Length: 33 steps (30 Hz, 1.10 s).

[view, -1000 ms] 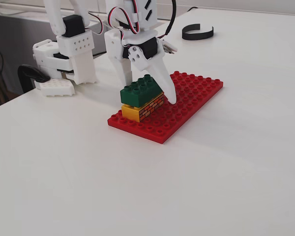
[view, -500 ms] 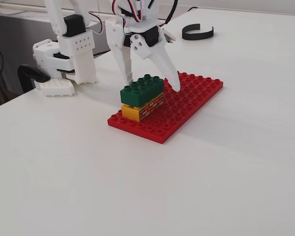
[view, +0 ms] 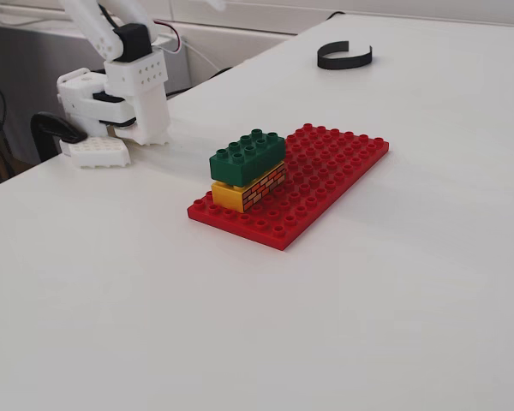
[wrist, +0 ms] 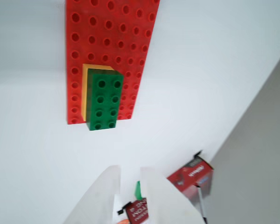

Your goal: Grab the loose lego brick and stack it on top of the fixed one.

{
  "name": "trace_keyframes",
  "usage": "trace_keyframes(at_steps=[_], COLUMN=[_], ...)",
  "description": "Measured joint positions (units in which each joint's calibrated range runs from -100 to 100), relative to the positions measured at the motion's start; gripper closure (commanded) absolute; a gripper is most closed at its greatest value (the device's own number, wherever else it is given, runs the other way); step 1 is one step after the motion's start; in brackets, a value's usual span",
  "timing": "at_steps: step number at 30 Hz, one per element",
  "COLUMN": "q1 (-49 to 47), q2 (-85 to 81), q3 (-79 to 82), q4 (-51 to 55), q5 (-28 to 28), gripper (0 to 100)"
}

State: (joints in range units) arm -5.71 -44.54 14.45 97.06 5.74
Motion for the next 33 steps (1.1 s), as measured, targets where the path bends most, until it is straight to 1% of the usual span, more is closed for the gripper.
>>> trace_keyframes(at_steps=[3, 8, 11, 13, 16, 24, 27, 33], q1=[0.6, 2.0, 3.6, 5.1, 6.4, 7.0, 7.0, 7.0], q2=[-12.5, -37.5, -50.8, -52.6, -49.5, -51.5, -53.4, -54.5], q3=[10.3, 34.2, 46.4, 52.2, 59.4, 76.8, 79.2, 79.2], q4=[-6.1, -17.2, -21.2, -23.9, -26.9, -27.4, -27.1, -23.7], q5=[-0.1, -0.1, -0.1, -0.2, -0.2, -0.3, -0.3, -3.6], gripper=[99, 99, 99, 99, 99, 99, 99, 99])
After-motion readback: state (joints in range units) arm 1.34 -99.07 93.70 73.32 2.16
